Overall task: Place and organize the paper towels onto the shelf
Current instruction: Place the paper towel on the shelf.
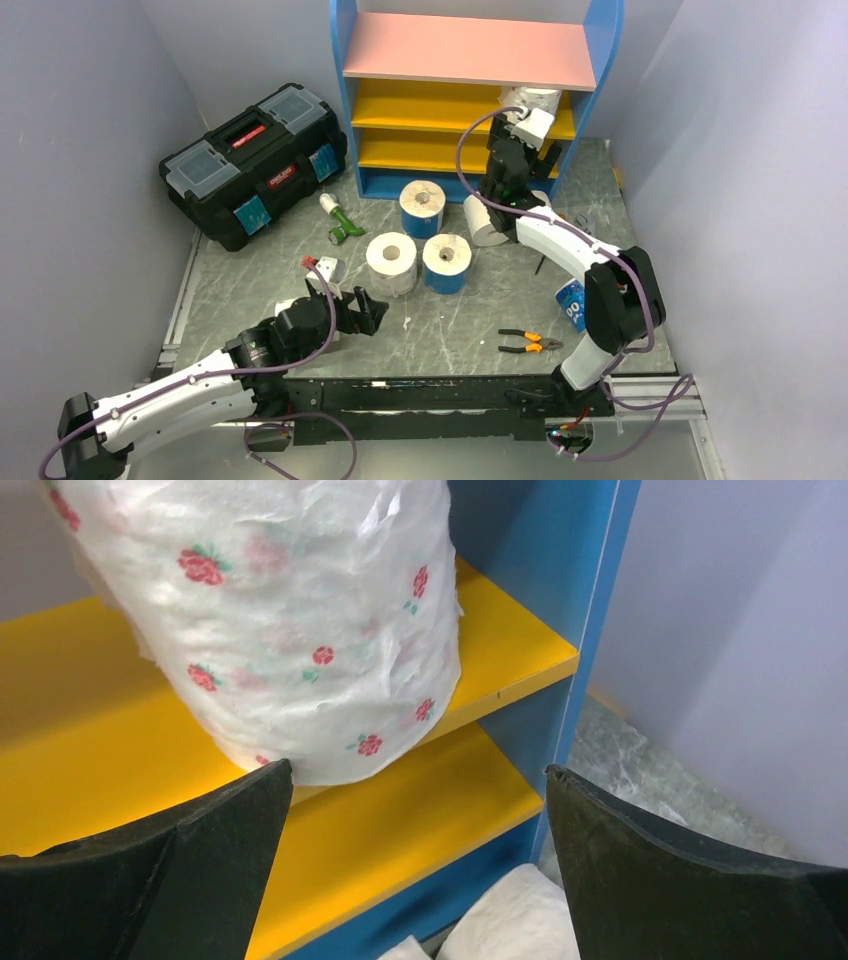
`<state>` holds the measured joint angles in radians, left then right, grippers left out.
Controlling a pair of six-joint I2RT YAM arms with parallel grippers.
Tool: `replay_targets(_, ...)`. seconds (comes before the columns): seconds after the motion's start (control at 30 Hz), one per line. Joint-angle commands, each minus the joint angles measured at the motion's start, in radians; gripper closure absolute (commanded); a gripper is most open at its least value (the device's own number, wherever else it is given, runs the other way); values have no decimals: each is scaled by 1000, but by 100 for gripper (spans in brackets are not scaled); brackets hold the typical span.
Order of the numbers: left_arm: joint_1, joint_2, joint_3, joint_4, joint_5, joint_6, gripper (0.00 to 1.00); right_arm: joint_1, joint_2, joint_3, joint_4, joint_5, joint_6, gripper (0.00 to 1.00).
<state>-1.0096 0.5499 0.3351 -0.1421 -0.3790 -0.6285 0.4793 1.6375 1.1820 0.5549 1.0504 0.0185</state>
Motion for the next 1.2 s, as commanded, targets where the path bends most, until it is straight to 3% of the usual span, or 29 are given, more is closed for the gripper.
replay_targets(0.0,-5,8,11,53,-25,24,1,-17,18,60,57,23,-9,0)
replay_targets(0.6,-4,58,11,89,-16,39,1,-81,65,105,63,41,-54,0)
replay_targets(1.17,-4,45,0,86,-8,27,1,-128,2,62,9,64,-20,0)
